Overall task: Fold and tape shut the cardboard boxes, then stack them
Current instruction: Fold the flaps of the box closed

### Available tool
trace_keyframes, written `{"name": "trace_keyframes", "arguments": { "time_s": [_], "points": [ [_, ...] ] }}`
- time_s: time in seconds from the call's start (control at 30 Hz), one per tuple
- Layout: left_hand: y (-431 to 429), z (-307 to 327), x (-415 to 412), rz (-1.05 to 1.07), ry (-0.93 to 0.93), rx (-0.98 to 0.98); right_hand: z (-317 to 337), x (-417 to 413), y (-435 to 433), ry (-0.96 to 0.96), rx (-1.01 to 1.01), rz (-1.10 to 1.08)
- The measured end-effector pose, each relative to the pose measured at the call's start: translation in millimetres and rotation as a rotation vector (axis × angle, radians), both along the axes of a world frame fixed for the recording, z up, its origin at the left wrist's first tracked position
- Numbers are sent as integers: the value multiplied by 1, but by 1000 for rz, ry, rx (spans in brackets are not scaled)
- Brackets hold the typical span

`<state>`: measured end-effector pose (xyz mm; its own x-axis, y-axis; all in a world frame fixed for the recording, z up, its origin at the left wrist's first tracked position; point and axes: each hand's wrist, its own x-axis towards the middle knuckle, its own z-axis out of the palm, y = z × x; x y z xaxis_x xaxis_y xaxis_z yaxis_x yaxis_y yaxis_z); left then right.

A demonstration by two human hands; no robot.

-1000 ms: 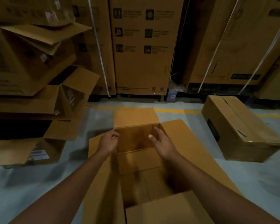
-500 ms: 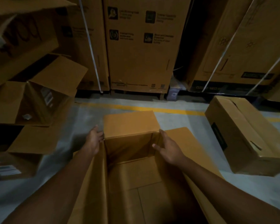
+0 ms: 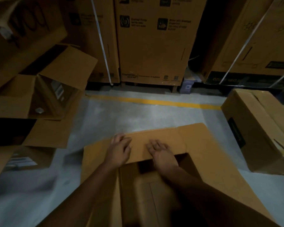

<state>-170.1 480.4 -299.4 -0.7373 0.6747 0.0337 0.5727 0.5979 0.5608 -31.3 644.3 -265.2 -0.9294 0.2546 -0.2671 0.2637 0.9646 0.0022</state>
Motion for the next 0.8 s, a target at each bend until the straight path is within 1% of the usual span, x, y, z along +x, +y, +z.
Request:
{"name": "trace_keyframes", "arguments": {
  "time_s": [0.07, 0.1, 0.17, 0.23, 0.33, 0.5, 0.57, 0.63, 0.67, 0.73, 0.8],
  "points": [
    [-5, -9, 15, -45, 101, -219, -12, 2, -6, 1, -44, -49],
    [-5, -10, 21, -59, 135, -287, -13, 1, -10, -8, -66, -63],
    [-5, -9, 27, -75, 156, -379, -8, -1, -17, -21, -107, -103],
    [-6, -5, 33, -69, 151, -420, 0, -1, -25, -18, -166, -139],
    [-19, -6, 54, -5, 83, -328, 9, 0, -41, -16, -208, -125],
    [-55, -9, 94, 186, -76, -165, 14, 5, -80, -32, -239, -3],
    [-72, -14, 102, 299, -138, -136, 15, 10, -98, -12, -289, 33],
    [-91, -20, 105, 486, -207, -143, 14, 19, -115, 24, -342, 45],
    [-101, -20, 106, 602, -264, -150, 14, 24, -124, 28, -360, 44],
    [-121, -18, 106, 805, -474, -89, 14, 36, -137, -11, -389, 30],
    [-138, -10, 105, 877, -685, 14, 18, 48, -144, -44, -401, 20]
  ]
}}
